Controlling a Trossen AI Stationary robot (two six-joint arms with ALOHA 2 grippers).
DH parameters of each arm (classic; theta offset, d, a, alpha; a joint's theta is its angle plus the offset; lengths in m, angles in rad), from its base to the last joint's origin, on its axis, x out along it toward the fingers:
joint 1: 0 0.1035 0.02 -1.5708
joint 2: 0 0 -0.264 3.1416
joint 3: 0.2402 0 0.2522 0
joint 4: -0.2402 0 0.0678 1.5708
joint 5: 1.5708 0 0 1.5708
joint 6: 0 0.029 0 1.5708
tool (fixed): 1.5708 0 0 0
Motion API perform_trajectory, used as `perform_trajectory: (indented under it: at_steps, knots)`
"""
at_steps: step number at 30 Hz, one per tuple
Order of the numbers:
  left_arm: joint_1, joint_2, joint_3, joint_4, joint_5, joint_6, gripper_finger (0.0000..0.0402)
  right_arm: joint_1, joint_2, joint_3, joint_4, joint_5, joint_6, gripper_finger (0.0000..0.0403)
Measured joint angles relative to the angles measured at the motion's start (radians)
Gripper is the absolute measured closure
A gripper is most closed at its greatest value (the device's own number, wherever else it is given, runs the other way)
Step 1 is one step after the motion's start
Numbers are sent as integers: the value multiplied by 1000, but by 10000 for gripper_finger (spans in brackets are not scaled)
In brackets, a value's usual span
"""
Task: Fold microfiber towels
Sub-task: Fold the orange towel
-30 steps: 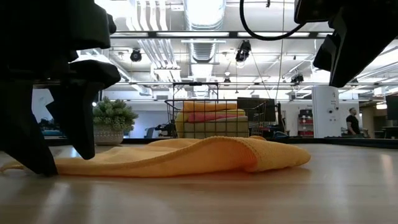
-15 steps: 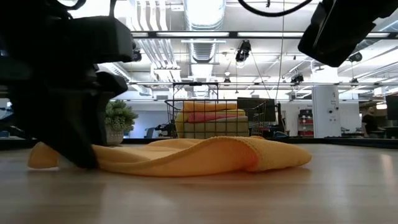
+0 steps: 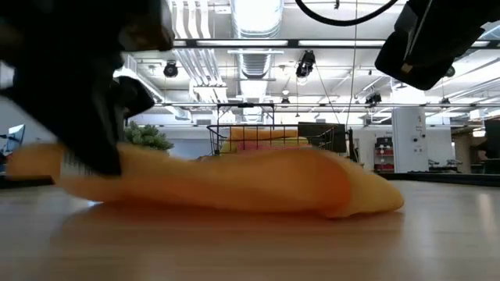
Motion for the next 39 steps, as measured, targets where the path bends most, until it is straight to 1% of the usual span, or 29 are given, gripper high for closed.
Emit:
perform_trajectory:
  at_steps: [4, 8, 10, 13, 15, 19, 22, 27, 31, 34, 39]
  knots:
    - [15, -57, 1, -2, 40, -102, 400, 0, 2, 0, 6, -20, 0, 358]
    - [38, -113, 2, -1, 50, -202, 400, 0, 3, 0, 9, -18, -9, 310]
    - [54, -131, 2, -1, 51, -229, 400, 0, 3, 0, 19, -13, -42, 285]
    - [77, -152, 3, -1, 51, -230, 400, 3, 3, 0, 33, 56, -116, 254]
    - [88, -157, 4, 0, 52, -230, 400, 5, 11, 0, 62, 105, -187, 242]
    - [107, -160, 4, -1, 55, -231, 400, 12, 35, 0, 166, 164, -282, 235]
    - [127, -160, 9, 0, 55, -249, 400, 14, 63, 0, 208, 191, -297, 238]
    - [163, -162, 27, -2, 54, -261, 400, 15, 104, 0, 229, 242, -266, 245]
    - [190, -162, 43, -4, 54, -256, 400, 16, 119, 1, 226, 247, -209, 247]
    - [211, -162, 53, -25, 54, -253, 400, 16, 128, 23, 220, 252, -189, 241]
    - [235, -167, 58, -26, 53, -247, 400, 9, 146, 78, 225, 315, -156, 228]
